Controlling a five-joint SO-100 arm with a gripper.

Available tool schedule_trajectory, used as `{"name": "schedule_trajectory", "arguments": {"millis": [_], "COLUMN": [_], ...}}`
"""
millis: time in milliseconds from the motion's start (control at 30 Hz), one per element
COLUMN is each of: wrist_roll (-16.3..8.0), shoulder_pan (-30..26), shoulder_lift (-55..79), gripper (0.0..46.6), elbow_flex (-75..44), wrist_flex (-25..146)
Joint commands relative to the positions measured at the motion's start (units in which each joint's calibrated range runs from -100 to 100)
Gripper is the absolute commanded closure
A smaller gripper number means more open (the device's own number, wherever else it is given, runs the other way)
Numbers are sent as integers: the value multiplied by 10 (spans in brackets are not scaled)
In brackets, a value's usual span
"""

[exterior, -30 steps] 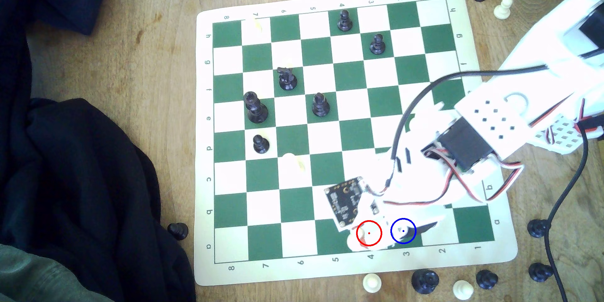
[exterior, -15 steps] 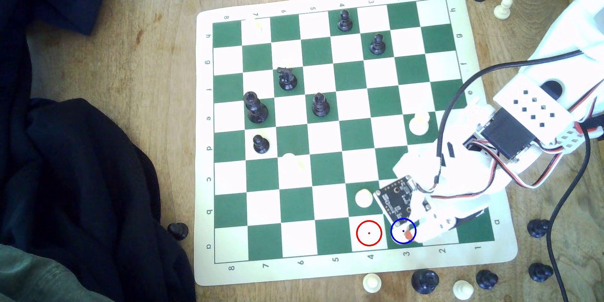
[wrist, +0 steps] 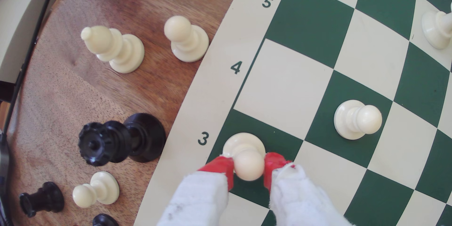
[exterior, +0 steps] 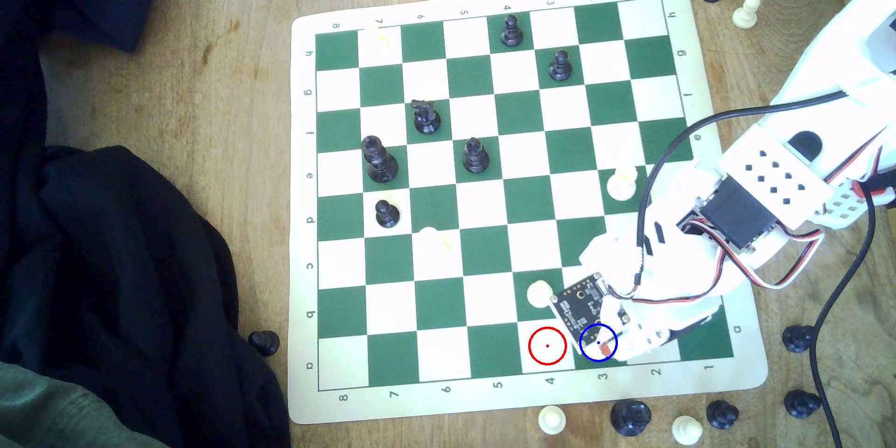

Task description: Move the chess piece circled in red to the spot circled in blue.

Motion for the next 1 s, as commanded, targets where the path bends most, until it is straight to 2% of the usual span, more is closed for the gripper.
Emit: {"name": "schedule_trajectory", "arguments": {"millis": [0, 333, 367, 433, 533, 700, 967], "wrist_roll": [4, 7, 8, 5, 4, -1, -9], "shoulder_pan": [5, 10, 11, 12, 11, 13, 12], "shoulder_lift": [-2, 12, 12, 12, 3, -40, -162], "gripper": [451, 419, 405, 321, 271, 224, 220], "elbow_flex": [-9, -12, -13, -15, -15, -13, 5], "wrist_flex": [5, 9, 10, 19, 36, 69, 146]}}
